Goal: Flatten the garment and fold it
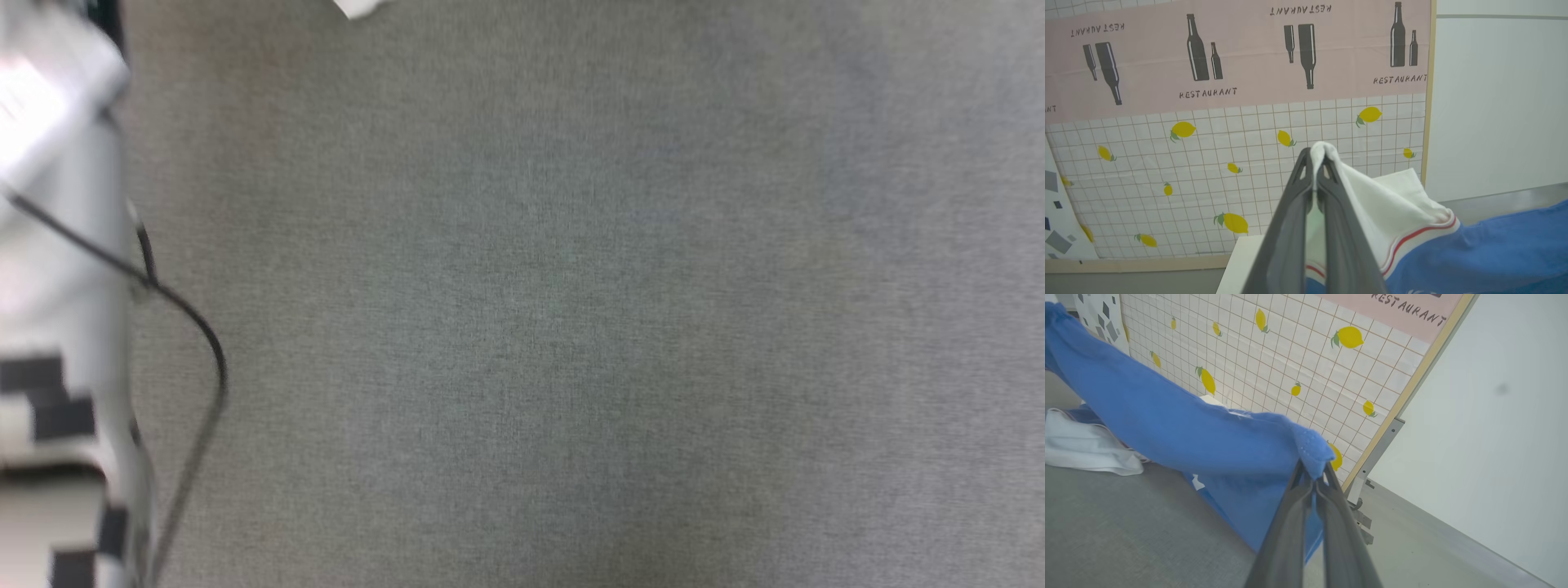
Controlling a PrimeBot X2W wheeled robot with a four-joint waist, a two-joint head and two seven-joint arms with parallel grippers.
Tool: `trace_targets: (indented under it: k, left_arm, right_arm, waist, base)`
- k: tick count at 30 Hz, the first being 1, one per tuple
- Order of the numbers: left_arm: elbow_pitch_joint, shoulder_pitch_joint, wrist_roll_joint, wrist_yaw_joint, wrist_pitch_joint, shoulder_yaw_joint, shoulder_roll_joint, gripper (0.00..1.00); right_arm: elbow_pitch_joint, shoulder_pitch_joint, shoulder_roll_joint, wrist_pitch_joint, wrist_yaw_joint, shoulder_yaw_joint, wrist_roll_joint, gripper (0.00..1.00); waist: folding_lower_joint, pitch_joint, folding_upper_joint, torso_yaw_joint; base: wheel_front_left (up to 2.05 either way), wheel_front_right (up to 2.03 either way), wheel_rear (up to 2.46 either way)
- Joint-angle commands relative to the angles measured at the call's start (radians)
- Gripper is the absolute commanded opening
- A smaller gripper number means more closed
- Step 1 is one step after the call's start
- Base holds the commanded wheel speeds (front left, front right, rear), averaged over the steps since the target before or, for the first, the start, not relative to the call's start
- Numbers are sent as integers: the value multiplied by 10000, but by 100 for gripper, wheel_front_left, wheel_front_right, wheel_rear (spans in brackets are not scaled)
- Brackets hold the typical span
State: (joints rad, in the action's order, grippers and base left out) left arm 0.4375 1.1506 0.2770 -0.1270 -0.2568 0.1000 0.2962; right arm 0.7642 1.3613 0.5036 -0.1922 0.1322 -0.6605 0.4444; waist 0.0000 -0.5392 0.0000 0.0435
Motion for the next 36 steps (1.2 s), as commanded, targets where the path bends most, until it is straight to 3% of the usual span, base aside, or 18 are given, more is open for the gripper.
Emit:
trace_targets:
  k: [1, 11, 20, 28, 36]
  left_arm:
    - [-249, -823, 62, -33, -47, -71, 30, 0]
    - [-1717, -6556, 245, 27, -48, -483, -109, 0]
    - [-2768, -11010, 415, 145, 129, -475, -108, 0]
    - [-3792, -13759, 648, 407, 734, -427, -126, 0]
    - [-4358, -15332, 813, 632, 1362, -342, -107, 0]
  right_arm:
    - [-102, -602, 35, -126, -15, -138, 295, 0]
    - [-1113, -4735, 521, -338, -15, -1639, 1446, 0]
    - [-2099, -7497, 1343, -289, -15, -2054, 1904, 0]
    - [-3238, -9875, 2036, 184, -15, -1388, 2207, 0]
    - [-4316, -12538, 2218, 836, -15, -297, 2085, 0]
  waist:
    - [0, 917, 0, -51]
    - [0, 2950, 0, -138]
    - [0, 4376, 0, -156]
    - [0, 5092, 0, -51]
    - [0, 5475, 0, 152]
  base:
    - [0, 0, 0]
    - [0, 0, 0]
    - [0, 0, 0]
    - [0, 0, 0]
    - [0, 0, 0]
